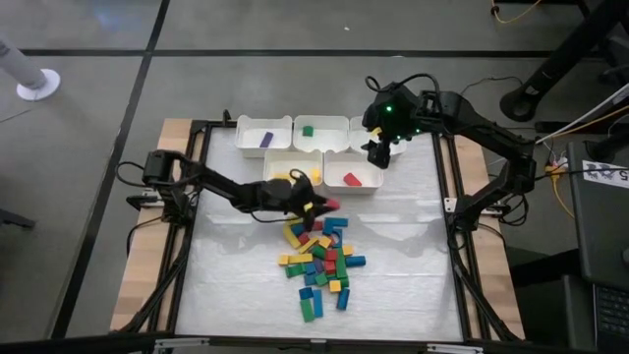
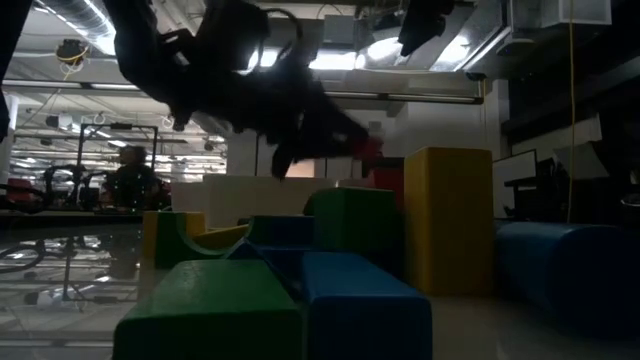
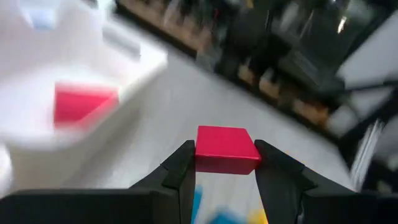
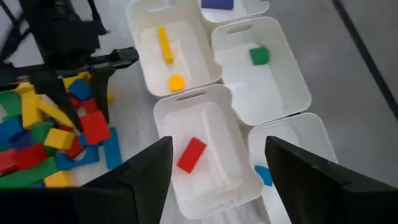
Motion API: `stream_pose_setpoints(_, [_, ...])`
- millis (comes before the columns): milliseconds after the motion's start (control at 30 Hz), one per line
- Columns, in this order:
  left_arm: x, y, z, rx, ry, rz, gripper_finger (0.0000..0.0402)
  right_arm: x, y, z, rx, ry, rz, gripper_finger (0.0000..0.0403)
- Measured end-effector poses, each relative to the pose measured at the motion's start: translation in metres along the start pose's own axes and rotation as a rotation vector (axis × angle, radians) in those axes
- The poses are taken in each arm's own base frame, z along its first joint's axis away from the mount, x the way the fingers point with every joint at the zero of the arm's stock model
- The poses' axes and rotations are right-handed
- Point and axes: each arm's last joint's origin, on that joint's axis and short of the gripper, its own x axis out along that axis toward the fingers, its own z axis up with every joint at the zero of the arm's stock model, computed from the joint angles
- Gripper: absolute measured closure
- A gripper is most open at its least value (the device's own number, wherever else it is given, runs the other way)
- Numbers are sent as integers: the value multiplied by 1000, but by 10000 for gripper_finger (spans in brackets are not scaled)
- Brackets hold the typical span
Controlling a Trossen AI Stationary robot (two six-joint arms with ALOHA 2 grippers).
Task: Sort blocks
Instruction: Put the red block into the bottom right bin, then put the blue block into the top right bin
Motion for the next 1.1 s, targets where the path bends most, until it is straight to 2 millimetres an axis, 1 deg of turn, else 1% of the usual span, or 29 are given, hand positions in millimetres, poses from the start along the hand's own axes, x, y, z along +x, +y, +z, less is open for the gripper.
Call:
stream_pose_setpoints(67, [2,4,10,0,-69,41,282,0,-1,0,-9,1,-22,146])
stream_pose_setpoints(133, [4,12,20,42,-112,102,280,-1,-1,0,-19,0,-36,146])
stream_pose_setpoints(267, [13,29,42,134,-158,188,272,-1,-1,0,-20,0,-40,146])
stream_pose_setpoints(367, [22,43,51,158,-174,229,268,-1,-1,0,-21,-2,-41,146])
stream_pose_setpoints(500, [33,55,59,166,-188,263,254,-1,-1,0,-28,-1,-41,146])
stream_pose_setpoints(600, [36,61,61,120,-138,297,235,-1,-1,0,-43,0,-41,146])
stream_pose_setpoints(700, [38,65,63,78,-73,320,214,-1,-1,0,-44,1,-44,146])
stream_pose_setpoints(833, [41,61,70,61,-43,241,192,-1,-3,0,-67,10,-92,146])
stream_pose_setpoints(900, [38,58,76,71,-53,227,188,-1,-3,-1,-71,23,-116,146])
stream_pose_setpoints(967, [30,57,89,68,-82,223,188,-1,-7,-3,-78,40,-137,146])
stream_pose_setpoints(1033, [17,59,109,63,-113,246,191,-2,-10,-5,-86,54,-142,146])
stream_pose_setpoints(1100, [-1,63,130,72,-133,287,196,-3,-17,-6,-80,56,-144,146])
